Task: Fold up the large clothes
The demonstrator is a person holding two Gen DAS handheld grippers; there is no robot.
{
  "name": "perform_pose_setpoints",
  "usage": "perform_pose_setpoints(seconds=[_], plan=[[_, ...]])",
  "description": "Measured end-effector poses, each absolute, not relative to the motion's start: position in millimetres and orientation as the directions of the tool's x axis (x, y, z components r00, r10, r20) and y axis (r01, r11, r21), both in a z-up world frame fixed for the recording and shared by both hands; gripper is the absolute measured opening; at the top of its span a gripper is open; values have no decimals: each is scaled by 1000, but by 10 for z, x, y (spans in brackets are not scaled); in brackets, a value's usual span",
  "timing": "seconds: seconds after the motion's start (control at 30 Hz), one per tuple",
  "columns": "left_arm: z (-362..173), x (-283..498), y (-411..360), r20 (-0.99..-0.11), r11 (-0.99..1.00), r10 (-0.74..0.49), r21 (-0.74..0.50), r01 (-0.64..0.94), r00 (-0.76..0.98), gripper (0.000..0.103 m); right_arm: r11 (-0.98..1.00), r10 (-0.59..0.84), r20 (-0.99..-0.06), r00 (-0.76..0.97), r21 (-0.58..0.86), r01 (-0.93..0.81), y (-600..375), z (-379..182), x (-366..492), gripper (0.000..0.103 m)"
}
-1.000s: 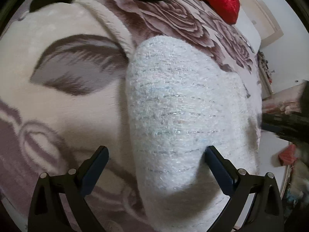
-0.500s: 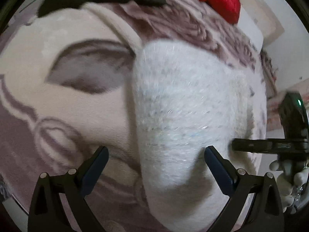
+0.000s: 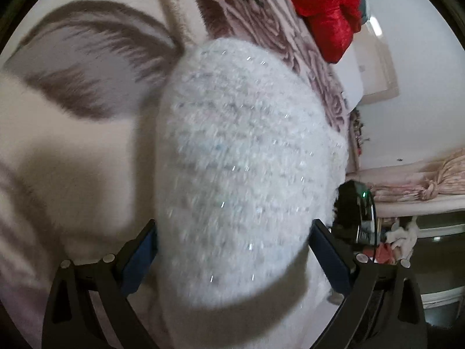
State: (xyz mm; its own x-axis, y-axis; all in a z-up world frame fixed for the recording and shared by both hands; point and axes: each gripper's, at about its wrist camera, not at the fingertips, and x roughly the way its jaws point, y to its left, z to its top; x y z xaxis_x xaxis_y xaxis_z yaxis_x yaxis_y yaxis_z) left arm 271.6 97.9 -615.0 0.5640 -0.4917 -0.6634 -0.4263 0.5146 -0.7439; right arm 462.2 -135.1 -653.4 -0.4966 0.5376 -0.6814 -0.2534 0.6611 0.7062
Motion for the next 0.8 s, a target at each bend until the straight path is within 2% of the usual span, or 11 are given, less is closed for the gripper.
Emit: perform_pose_setpoints(seconds=[0.07, 0.1, 0.13, 0.23, 0.33, 0.57, 0.8], plan=[[-6108, 2748, 995, -655, 525, -479, -747, -407, 584, 97, 642, 563, -659, -499, 729, -238, -1370, -6533, 4618, 101], [-6065, 2771, 990, -660, 541, -474, -741, -398, 583, 93, 633, 583, -646, -492, 741, -224, -1393, -6491, 4585, 83], [-6030, 2792, 991, -662, 551, -470, -736, -392, 583, 92, 621, 614, -621, -487, 761, -188, -1399, -6455, 4564, 70], [-5867, 2862, 1027, -663, 577, -464, -730, -368, 588, 91, 616, 653, -620, -435, 769, -170, -1470, -6289, 4476, 57], [-5664, 3032, 1079, -664, 616, -467, -718, -324, 584, 90, 615, 702, -612, -364, 779, -123, -1689, -6008, 4382, 52], [-5281, 3949, 1165, -635, 660, -546, -728, -186, 546, 90, 577, 800, -573, -179, 816, -37, -2066, -5475, 4669, 50], [-5236, 5706, 943, -612, 682, -637, -731, -28, 469, 90, 627, 779, -627, 10, 779, 4, -2443, -5257, 5747, 50]])
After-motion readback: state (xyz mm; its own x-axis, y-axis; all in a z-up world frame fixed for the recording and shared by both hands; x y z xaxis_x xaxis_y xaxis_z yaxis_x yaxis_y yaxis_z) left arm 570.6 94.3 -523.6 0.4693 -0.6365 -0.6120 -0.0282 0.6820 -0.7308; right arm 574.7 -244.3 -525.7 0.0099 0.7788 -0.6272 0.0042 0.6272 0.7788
